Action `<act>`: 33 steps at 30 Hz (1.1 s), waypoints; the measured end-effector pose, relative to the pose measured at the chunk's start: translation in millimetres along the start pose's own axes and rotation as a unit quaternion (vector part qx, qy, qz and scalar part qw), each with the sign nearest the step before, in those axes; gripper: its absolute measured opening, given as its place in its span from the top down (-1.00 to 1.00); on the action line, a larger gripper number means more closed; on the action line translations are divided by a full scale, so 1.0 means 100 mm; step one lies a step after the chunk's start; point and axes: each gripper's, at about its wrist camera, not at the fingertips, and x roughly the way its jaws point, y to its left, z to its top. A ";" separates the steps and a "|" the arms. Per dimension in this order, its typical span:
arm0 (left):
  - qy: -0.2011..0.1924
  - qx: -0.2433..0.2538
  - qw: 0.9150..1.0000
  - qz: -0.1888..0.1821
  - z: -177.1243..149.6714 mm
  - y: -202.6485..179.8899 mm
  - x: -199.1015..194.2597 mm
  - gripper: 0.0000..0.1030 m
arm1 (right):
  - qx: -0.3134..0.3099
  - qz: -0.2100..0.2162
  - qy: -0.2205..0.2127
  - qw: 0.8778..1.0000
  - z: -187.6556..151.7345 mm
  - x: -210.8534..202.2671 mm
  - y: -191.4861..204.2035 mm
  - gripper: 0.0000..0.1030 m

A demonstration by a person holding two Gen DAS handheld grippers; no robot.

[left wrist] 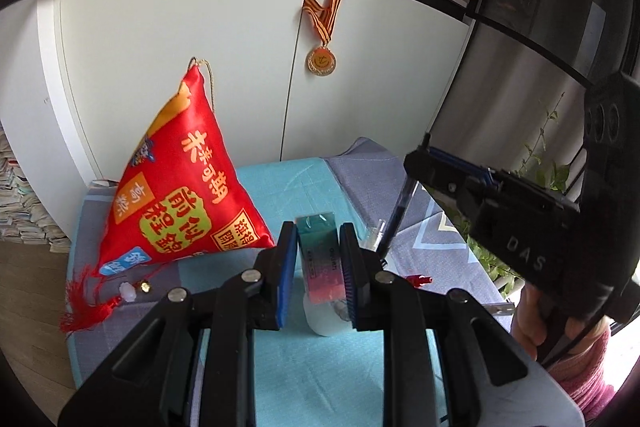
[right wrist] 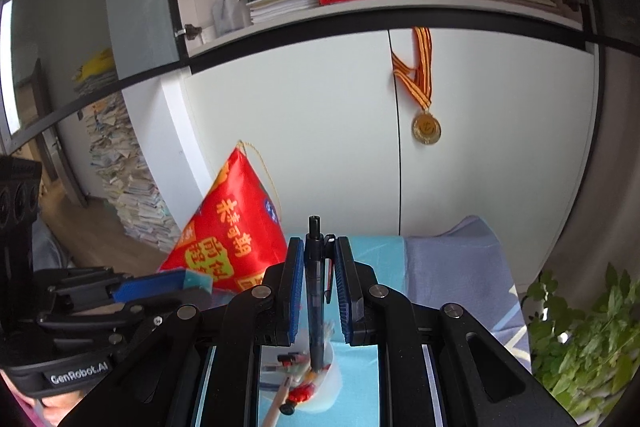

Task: Organize stationery
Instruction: 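Carry the black pen into the cup and open the right tool while the left tool holds the eraser, then lower the eraser into the cup and open the left tool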

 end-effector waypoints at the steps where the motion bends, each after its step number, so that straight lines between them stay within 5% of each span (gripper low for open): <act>1: 0.003 -0.001 1.000 -0.002 0.00 0.00 0.02 0.62 | 0.005 -0.001 0.004 1.000 -0.04 0.01 -0.02 0.67; 12: 0.027 -0.006 0.998 -0.049 -0.02 -0.07 0.24 0.61 | 0.026 -0.001 0.056 0.998 -0.30 0.08 -0.12 0.67; 16: 0.027 -0.001 0.998 -0.059 -0.03 -0.12 0.24 0.61 | 0.051 0.005 0.044 0.998 -0.36 -0.05 -0.19 0.67; 21: 0.026 0.007 0.997 -0.071 -0.05 -0.19 0.23 0.61 | 0.090 0.003 -0.004 0.996 -0.41 -0.39 -0.27 0.00; 33: 0.023 0.021 0.998 -0.046 -0.16 -0.28 0.36 0.60 | 0.124 -0.005 -0.025 0.992 -0.53 -0.61 -0.38 -0.02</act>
